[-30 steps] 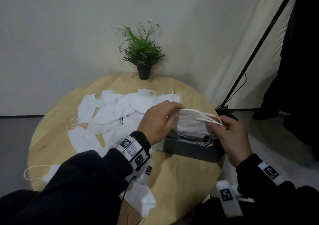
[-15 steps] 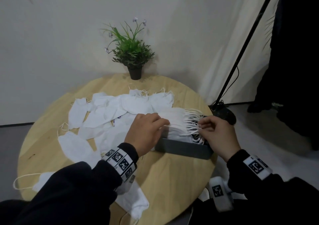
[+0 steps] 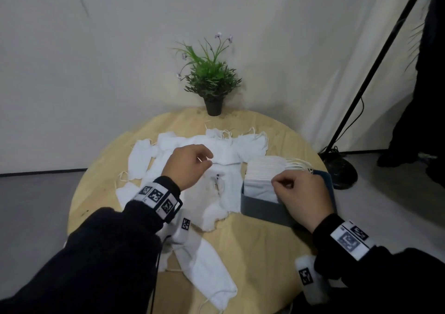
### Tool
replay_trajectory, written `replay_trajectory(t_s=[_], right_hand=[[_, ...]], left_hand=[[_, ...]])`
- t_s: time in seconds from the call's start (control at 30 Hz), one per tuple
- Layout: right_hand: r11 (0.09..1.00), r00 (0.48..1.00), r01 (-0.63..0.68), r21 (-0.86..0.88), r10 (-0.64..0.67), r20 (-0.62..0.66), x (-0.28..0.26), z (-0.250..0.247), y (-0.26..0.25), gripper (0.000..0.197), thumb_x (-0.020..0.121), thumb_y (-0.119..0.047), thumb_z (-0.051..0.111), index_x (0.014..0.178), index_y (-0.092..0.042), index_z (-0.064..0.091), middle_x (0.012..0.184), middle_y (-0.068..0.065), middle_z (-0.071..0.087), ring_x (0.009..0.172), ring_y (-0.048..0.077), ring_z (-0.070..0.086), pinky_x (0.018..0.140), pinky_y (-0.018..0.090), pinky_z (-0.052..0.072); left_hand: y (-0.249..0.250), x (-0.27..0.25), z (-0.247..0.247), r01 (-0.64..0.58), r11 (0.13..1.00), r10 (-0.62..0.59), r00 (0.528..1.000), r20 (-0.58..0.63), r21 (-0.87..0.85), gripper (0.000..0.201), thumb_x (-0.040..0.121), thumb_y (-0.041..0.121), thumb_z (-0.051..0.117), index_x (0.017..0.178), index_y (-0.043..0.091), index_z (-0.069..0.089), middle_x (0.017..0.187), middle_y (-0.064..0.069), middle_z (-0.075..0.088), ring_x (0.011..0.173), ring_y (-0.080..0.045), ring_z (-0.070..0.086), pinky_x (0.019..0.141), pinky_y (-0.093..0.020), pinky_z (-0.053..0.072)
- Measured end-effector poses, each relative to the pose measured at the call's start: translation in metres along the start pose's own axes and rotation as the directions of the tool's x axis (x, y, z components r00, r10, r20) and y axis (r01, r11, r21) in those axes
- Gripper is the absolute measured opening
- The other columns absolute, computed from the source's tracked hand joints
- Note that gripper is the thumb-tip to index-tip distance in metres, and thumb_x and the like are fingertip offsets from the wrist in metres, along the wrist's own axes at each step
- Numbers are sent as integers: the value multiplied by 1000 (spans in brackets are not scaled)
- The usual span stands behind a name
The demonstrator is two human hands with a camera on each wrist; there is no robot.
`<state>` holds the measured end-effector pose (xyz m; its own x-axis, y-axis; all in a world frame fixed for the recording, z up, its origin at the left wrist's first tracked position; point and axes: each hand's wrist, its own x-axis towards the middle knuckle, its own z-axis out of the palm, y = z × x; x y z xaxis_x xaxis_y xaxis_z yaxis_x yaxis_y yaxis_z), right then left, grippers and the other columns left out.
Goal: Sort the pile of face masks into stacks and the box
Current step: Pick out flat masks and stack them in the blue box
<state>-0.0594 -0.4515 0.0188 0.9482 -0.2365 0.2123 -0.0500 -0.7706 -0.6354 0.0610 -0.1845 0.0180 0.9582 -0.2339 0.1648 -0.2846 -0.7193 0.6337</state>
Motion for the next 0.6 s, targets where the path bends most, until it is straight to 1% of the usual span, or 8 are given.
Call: replay_trajectory(t_s=[0.07, 0.17, 0.3, 0.37, 0.4, 0.47, 0.53, 0.6], right_hand=[[982, 999, 17, 187, -7, -53, -1, 5, -17, 15, 87, -15, 72, 79, -26, 78, 77, -11, 74, 76, 6, 67, 76, 28, 55], [884, 999, 42, 466, -32, -29, -9, 23, -53, 17, 87, -8, 73, 79, -22, 77, 74, -5, 72, 71, 16, 65, 68, 28, 51], [815, 994, 8, 580, -68, 82, -10, 64, -81, 16, 89, -9, 73, 77, -19, 77, 78, -6, 76, 75, 15, 66, 72, 26, 51], [805, 987, -62, 590, -37, 155, -5, 83, -89, 16, 89, -11, 73, 76, -19, 77, 77, -6, 75, 72, 12, 65, 72, 29, 53], [802, 983, -94, 590, -20, 183, -3, 91, -93, 17, 89, -11, 73, 76, -20, 78, 75, -7, 75, 71, 10, 65, 72, 29, 54], [800, 977, -136, 584, 10, 214, 1, 105, -99, 17, 89, -12, 72, 75, -21, 78, 73, -10, 74, 70, 9, 65, 73, 30, 55], [794, 972, -162, 586, 24, 235, 5, 113, -104, 17, 90, -15, 72, 75, -23, 78, 75, -10, 74, 73, 11, 66, 74, 33, 56], [786, 966, -194, 587, 48, 254, 8, 118, -107, 16, 90, -18, 71, 77, -24, 78, 76, -9, 74, 73, 12, 67, 68, 30, 52]], left_hand=[[-35, 13, -11, 117, 990, -120, 992, 27, 82, 17, 91, 28, 73, 108, 29, 71, 104, 9, 69, 95, -14, 67, 87, -34, 54], [-85, 24, -18, 240, 942, -258, 965, 47, 236, 45, 89, 33, 76, 131, 25, 64, 132, -1, 63, 117, -22, 61, 98, -35, 48], [-119, 26, -13, 245, 893, -304, 947, 106, 376, 85, 83, 38, 76, 157, 39, 34, 162, -7, 34, 142, -30, 43, 112, -47, 43], [-123, 28, -7, 215, 873, -312, 937, 161, 438, 85, 86, 37, 70, 158, 47, 25, 167, -6, 25, 144, -33, 40, 113, -48, 42], [-123, 30, -6, 195, 868, -308, 933, 187, 457, 79, 88, 38, 66, 156, 49, 28, 165, -6, 29, 142, -33, 42, 111, -47, 42], [-121, 34, -5, 128, 841, -275, 938, 212, 526, 58, 90, 42, 58, 146, 48, 42, 149, -5, 49, 128, -31, 53, 101, -41, 47], [-115, 33, -8, 76, 795, -223, 959, 174, 601, 41, 92, 40, 51, 132, 43, 56, 126, -3, 65, 108, -26, 62, 85, -35, 49], [-106, 29, -15, 112, 799, -200, 976, 85, 591, 31, 94, 33, 48, 118, 33, 67, 106, -2, 70, 93, -25, 64, 75, -33, 49]])
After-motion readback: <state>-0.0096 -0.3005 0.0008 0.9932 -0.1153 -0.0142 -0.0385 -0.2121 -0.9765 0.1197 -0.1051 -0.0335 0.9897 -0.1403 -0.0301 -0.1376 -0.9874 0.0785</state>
